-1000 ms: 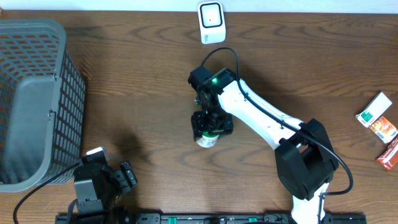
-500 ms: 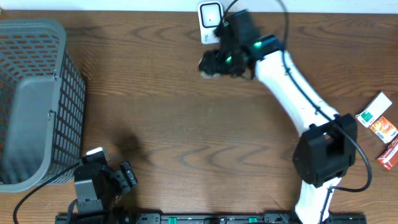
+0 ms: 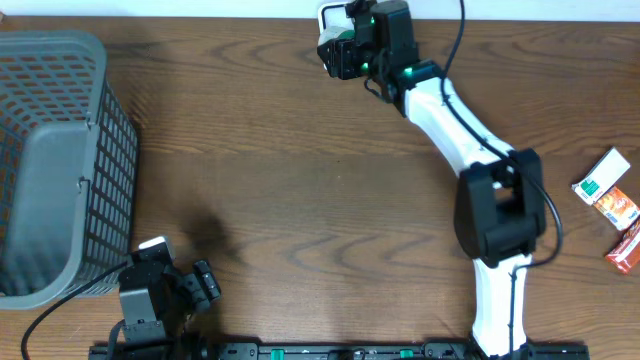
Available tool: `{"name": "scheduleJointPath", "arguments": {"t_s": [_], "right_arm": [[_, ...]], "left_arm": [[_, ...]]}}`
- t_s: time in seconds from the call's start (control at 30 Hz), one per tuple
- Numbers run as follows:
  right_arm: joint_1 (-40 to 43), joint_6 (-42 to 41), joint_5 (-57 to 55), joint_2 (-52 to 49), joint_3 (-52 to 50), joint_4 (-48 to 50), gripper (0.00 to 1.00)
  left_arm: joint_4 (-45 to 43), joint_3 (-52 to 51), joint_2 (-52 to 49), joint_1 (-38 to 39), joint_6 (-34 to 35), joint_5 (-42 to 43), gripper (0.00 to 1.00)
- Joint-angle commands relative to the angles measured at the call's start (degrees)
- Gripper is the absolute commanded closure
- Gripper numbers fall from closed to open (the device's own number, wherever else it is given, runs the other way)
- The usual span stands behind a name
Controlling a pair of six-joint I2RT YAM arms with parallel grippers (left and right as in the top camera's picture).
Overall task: Scan the item barcode
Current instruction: 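Hold the jar's label in front of the scanner with the right gripper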
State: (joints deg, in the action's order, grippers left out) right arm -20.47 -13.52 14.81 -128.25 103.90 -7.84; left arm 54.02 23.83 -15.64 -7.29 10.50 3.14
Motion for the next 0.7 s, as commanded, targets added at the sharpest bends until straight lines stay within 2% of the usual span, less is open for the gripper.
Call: {"name": "scheduleJointPath", "arguments": {"t_s": [0.0,0.17,0.27,0.37,0.43,0.67], "right_arm": [[-0.24,2.08,-5.01,-3.06,1.07,7.87,0.39],[-0.24,4.66,-8.17,-5.95,1.07,19.80,0.39],[-0.31,7.45,-12.11,-7.23,1.07,24.68,0.40],[-0.17,9.11,-14.45,-9.29,1.07,28.98,0.37],[0.07,9.31,-14.40,-10.64,1.07,30.64,0.33],[0.20,8.07,-12.90,-10.45,1.22,29.79,0.33]], "left_arm": [[0.15,0.37,0.13,-0.02,-0.33,0.48,0.14],[0.15,0.37,0.13,-0.02,-0.33,0.48,0.14],[0.15,0.37,0.13,-0.02,-0.33,0.48,0.14],[0.15,0.37,0.13,-0.02,-0.33,0.48,0.14],[0.15,0.37,0.13,-0.02,-0.33,0.48,0.14],[0.13,0.37,0.13,-0.04,-0.33,0.48,0.14]]}}
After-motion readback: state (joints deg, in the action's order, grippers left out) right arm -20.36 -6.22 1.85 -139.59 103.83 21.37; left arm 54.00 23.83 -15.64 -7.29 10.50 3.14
